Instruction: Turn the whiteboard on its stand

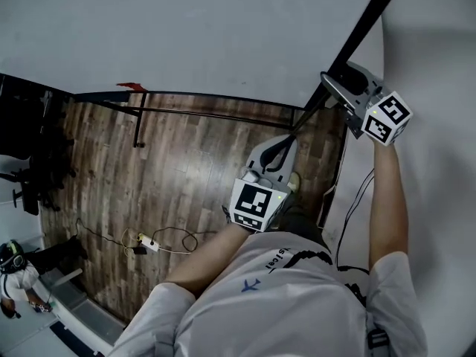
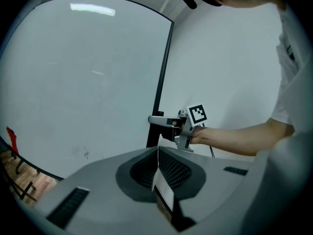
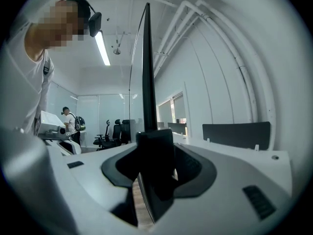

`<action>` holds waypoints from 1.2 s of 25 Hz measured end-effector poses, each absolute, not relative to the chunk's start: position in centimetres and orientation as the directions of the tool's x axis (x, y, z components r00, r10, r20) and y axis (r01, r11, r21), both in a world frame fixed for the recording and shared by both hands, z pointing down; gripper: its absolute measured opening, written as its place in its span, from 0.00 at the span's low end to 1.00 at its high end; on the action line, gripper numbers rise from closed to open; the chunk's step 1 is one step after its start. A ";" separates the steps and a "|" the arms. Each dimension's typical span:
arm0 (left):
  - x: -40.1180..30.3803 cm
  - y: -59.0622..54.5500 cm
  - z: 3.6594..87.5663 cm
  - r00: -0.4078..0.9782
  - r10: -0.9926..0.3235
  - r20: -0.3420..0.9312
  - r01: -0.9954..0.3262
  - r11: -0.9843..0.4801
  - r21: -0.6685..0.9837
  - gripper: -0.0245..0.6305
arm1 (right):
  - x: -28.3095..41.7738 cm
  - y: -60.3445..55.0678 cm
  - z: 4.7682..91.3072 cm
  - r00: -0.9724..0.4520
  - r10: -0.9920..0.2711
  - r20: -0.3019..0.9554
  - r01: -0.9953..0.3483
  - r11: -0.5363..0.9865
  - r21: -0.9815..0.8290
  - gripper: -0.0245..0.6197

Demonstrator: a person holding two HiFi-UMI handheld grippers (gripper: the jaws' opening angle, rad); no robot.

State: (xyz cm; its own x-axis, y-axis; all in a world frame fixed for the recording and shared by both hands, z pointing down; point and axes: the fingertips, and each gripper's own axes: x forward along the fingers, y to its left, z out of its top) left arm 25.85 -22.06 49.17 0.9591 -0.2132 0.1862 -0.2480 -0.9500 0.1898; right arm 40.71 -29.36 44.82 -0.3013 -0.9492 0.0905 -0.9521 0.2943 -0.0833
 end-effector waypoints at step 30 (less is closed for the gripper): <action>7.9 -8.2 47.6 0.900 -0.401 0.172 -0.431 -0.878 0.208 0.06 | 25.7 -21.1 45.6 -0.168 -0.979 0.115 -0.981 0.154 -0.121 0.33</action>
State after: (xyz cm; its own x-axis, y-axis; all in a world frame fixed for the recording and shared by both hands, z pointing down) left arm 7.88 -8.19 47.61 0.8997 -0.4014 0.1716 -0.4313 -0.8779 0.2079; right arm 25.68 -21.06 45.56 -0.1677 -0.9792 0.1146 -0.9807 0.1538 -0.1207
